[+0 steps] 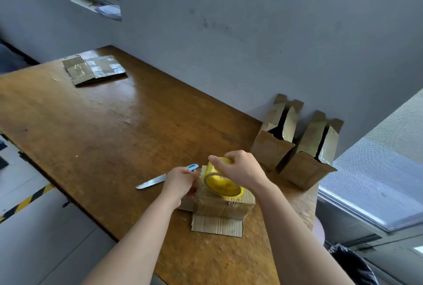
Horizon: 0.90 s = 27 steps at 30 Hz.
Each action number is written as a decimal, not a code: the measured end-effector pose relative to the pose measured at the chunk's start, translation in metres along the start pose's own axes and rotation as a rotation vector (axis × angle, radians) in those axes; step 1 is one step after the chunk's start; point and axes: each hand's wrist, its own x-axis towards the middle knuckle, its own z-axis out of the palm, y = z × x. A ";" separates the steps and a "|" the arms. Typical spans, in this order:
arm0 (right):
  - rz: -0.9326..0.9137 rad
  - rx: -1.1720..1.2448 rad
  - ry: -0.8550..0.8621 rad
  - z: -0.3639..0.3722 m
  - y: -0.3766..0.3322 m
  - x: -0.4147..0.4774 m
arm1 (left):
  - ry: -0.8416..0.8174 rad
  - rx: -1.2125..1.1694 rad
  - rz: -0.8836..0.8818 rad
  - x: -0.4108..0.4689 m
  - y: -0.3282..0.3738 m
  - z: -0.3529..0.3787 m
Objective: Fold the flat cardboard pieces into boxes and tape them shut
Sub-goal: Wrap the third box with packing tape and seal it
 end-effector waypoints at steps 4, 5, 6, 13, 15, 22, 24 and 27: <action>-0.021 -0.096 0.008 0.007 -0.011 0.005 | -0.033 -0.028 -0.050 0.004 -0.003 0.001; -0.021 -0.117 0.013 0.009 -0.013 0.006 | -0.038 -0.037 -0.058 0.004 -0.004 0.003; -0.021 -0.131 0.019 0.011 -0.016 0.006 | -0.038 -0.037 -0.063 0.005 -0.006 0.004; -0.021 -0.109 -0.028 0.014 -0.022 0.013 | -0.013 0.039 -0.090 0.012 -0.014 0.012; -0.016 -0.096 -0.045 0.015 -0.022 0.015 | -0.027 0.062 -0.111 0.014 -0.014 0.013; 0.022 -0.001 -0.013 0.019 -0.019 0.017 | -0.050 0.112 -0.124 0.014 -0.020 0.009; 0.029 0.008 0.010 0.019 -0.018 0.016 | 0.087 0.193 0.098 0.013 -0.023 0.012; 0.041 0.020 0.029 0.020 -0.017 0.014 | 0.191 0.178 0.343 0.004 -0.026 0.018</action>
